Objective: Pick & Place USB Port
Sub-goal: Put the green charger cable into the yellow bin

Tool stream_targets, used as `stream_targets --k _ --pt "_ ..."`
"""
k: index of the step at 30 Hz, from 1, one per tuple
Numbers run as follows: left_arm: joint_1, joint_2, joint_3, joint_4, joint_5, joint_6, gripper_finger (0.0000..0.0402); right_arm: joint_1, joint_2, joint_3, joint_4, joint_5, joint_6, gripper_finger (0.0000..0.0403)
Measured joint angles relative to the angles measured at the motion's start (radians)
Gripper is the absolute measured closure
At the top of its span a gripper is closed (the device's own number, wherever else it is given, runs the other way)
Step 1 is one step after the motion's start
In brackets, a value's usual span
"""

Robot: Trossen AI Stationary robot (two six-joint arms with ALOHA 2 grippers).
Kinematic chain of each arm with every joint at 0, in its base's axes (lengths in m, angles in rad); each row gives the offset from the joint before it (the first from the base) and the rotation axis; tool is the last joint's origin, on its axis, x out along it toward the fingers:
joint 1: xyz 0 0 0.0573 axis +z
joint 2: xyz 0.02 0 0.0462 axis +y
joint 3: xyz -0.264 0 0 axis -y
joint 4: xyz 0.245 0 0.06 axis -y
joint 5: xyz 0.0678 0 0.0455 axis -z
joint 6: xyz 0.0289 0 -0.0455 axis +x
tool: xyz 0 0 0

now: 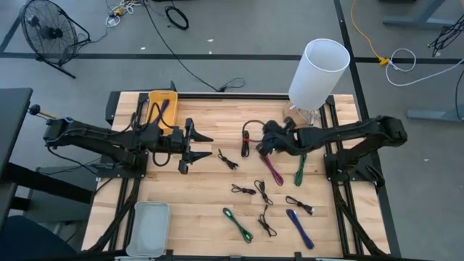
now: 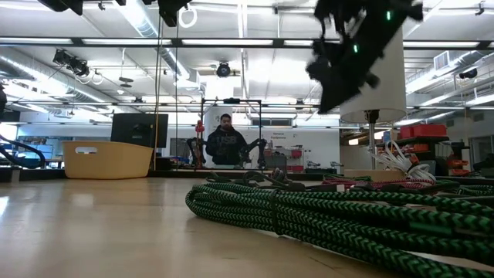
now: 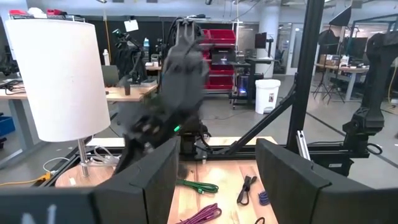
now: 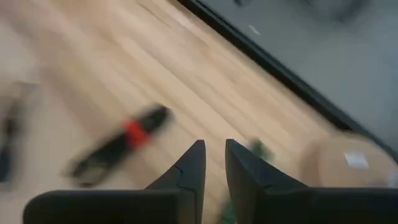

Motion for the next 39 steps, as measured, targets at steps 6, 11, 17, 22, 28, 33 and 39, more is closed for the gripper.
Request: stream_targets --k 6,11,17,22,28,33,39 --pt "0.000 0.000 0.000 0.000 0.000 -0.006 0.0181 -0.112 0.000 -0.162 0.016 -0.099 0.109 0.0280" --pt "0.000 0.000 0.000 0.000 0.000 -0.006 0.0181 -0.174 0.000 -0.263 0.135 -0.161 0.144 0.0224" --pt "0.000 0.000 0.000 0.000 0.000 -0.007 0.0181 -0.211 0.000 -0.335 0.268 -0.169 0.148 0.0183" --pt "0.000 0.000 0.000 0.000 0.000 -0.002 0.0181 -0.229 0.000 -0.354 0.344 -0.203 0.144 0.0170" --pt "0.000 0.000 0.001 0.000 0.000 -0.002 0.0181 -0.228 -0.001 -0.392 0.407 -0.213 0.145 0.0174" --pt "0.000 0.000 0.001 0.000 0.000 -0.001 0.0181 -0.228 0.002 -0.434 0.481 -0.266 0.177 0.0177" --pt "0.000 0.000 0.001 0.001 0.000 0.000 0.0181 -0.228 0.005 -0.471 0.555 -0.288 0.170 0.0177"
